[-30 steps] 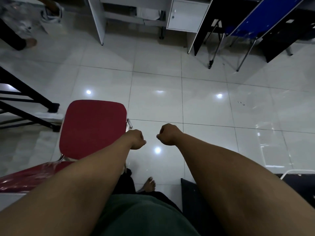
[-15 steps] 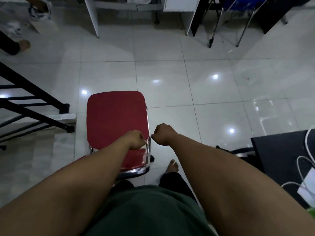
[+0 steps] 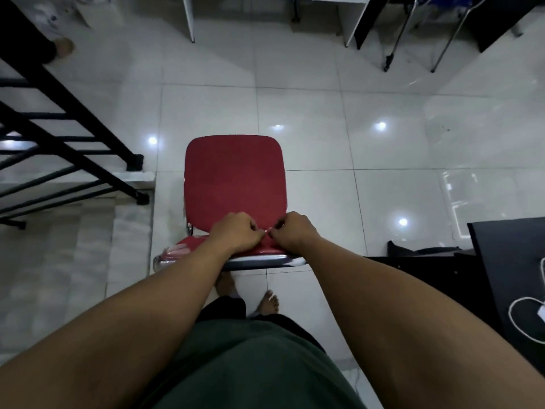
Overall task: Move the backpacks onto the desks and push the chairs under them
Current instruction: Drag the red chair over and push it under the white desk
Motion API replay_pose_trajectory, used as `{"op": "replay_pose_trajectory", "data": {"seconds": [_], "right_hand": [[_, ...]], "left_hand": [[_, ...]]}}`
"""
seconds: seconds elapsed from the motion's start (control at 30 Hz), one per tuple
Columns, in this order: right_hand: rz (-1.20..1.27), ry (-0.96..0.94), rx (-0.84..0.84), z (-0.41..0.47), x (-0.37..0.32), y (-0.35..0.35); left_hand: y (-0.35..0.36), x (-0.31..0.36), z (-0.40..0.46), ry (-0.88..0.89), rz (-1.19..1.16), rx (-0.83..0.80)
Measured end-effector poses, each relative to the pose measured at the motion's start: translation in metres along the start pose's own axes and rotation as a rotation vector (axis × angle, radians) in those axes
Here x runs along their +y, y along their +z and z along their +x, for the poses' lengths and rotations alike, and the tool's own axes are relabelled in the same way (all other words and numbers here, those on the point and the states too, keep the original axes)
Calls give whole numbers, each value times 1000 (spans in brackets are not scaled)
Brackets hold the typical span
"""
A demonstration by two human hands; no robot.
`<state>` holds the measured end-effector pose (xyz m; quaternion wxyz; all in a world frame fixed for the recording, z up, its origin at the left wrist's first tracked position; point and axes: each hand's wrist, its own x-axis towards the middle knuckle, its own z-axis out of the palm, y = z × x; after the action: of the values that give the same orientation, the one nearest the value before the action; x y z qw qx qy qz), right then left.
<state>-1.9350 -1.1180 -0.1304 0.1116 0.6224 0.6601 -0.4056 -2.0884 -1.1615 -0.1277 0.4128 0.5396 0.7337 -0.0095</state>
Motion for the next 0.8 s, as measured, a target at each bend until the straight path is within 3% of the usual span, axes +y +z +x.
{"op": "replay_pose_trajectory", "data": {"seconds": [0.13,0.3,0.43,0.5,0.6,0.7,0.8], "right_hand": [[28,-97,49,-6,4,1],[11,-192,30,-17,-4,-2],[-87,-384,8,-41,-16,3],[-196,-520,82,-53,-15,6],[-401,-716,115,-62,-10,8],[-656,-707,82,-59,-2,8],[-717,-666,125,-59,-3,13]], "left_hand": [[-10,-12,-29,36,35,210],[-10,-28,-69,226,147,419],[-12,-53,-90,464,239,315],[-15,-66,-90,412,314,247],[-17,-74,-85,237,390,281],[-13,-70,-84,246,420,317],[-14,-72,-83,297,489,321]]}}
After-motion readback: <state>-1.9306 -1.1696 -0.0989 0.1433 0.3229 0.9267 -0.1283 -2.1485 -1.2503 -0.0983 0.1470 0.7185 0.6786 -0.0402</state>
